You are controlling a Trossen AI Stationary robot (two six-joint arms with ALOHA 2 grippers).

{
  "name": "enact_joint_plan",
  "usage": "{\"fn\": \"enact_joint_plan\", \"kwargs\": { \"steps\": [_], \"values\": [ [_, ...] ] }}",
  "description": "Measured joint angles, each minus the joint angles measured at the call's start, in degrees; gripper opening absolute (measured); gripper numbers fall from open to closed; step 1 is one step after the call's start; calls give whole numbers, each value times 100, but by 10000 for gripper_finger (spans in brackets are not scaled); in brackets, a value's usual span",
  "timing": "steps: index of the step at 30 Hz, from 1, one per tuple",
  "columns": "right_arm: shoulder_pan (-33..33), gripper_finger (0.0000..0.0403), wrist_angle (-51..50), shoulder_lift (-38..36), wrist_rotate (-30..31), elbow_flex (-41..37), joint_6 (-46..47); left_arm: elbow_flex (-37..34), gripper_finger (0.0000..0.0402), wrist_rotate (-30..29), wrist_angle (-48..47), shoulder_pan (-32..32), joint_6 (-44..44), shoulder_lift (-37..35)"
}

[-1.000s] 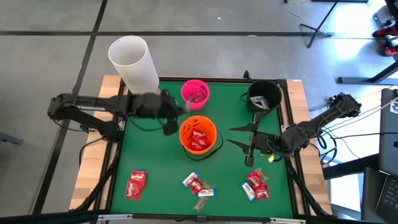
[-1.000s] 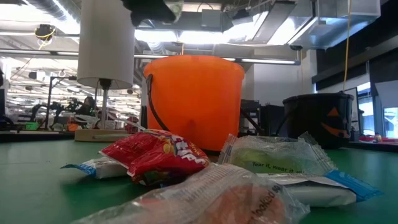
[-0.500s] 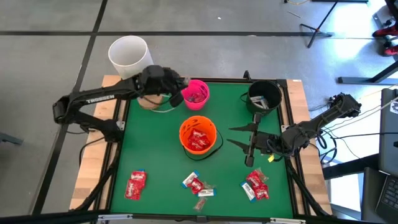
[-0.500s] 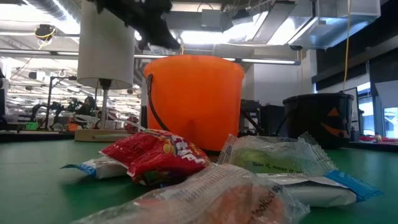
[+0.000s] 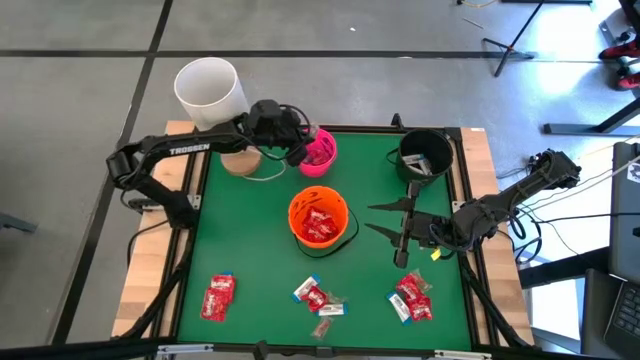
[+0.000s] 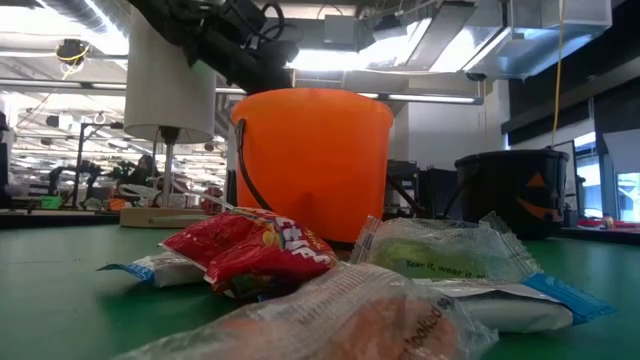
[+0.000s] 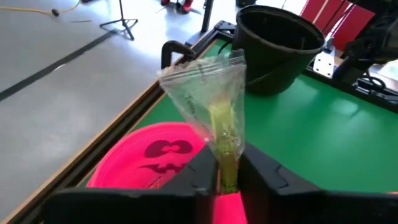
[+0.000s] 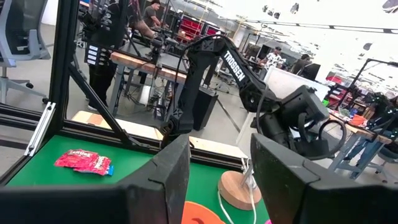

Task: Sort candy
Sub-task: Put the green candy into the pink bucket, then put the red candy into the orange bucket

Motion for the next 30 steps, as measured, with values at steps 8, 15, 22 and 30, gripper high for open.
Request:
{"fn": "enact_joint_plan", "kwargs": {
  "steps": [8,15,22,30],
  "values": [
    [0,166,2,0,0,1,2,5,149,-76,-9,-91,9,-40],
    [0,166,7,0,0,2,4,526,169,-97,-544,-333,364,-416],
    [0,166,69,0,-2,2,9,981,169,-391,-1502,-1226,927,-1371],
    [0,166,203,0,-16,2,6,1093,169,-1250,-3378,-2817,702,-2284]
  ]
}}
